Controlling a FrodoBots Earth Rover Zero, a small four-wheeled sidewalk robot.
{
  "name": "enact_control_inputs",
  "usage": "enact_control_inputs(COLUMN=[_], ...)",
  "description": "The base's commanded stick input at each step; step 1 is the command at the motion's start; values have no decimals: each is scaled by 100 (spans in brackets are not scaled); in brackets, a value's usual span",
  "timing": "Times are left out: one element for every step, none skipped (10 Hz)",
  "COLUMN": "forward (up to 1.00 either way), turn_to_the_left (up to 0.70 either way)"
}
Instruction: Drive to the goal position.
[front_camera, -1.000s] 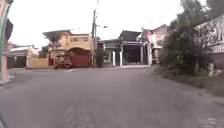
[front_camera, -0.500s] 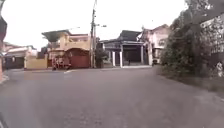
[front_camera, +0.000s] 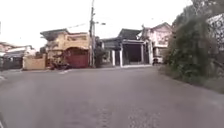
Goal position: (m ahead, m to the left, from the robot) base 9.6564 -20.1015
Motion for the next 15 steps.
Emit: enact_control_inputs(forward=[70, 70, 70, 70, 70, 70, 70, 70, 70, 70, 70, 70, 70, 70, 70], turn_to_the_left=[0, 0, 0, 0, 0, 0, 0, 0, 0, 0, 0, 0, 0, 0, 0])
